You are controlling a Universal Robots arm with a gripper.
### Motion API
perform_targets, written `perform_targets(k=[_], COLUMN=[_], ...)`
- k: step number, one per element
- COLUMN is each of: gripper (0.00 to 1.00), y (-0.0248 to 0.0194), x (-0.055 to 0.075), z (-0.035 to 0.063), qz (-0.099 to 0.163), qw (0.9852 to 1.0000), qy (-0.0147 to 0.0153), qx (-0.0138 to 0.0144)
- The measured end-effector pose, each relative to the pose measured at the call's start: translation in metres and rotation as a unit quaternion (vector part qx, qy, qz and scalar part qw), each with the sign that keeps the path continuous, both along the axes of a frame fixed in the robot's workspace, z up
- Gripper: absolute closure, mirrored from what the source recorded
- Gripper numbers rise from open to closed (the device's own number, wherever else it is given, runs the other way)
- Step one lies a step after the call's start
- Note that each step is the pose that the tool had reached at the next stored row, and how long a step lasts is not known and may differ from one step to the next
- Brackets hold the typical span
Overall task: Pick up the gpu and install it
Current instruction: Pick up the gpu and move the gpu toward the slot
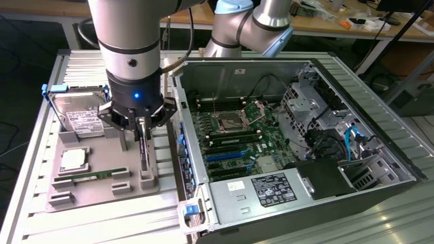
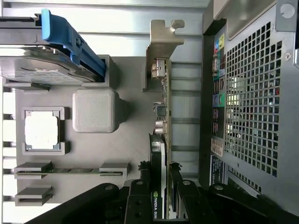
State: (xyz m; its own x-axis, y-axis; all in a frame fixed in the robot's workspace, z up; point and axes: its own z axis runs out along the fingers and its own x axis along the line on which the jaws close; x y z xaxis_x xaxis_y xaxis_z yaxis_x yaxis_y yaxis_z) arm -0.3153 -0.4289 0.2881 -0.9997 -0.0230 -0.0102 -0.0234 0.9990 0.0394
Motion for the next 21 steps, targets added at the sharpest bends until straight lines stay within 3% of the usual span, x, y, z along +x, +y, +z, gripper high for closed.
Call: perform_targets(k=[4,10,21], gripper=[0.73,0.73,0.73], y=[0.0,0.0004,0.0027], x=[0.0,0.0,0.0], z=[0.0148,0.0484,0.1096], qz=[0.0,0.0,0.0], qw=[1.0,1.0,0.9999], qy=[0.0,0.0,0.0], qx=[-0.0001,-0.0013,-0.0128])
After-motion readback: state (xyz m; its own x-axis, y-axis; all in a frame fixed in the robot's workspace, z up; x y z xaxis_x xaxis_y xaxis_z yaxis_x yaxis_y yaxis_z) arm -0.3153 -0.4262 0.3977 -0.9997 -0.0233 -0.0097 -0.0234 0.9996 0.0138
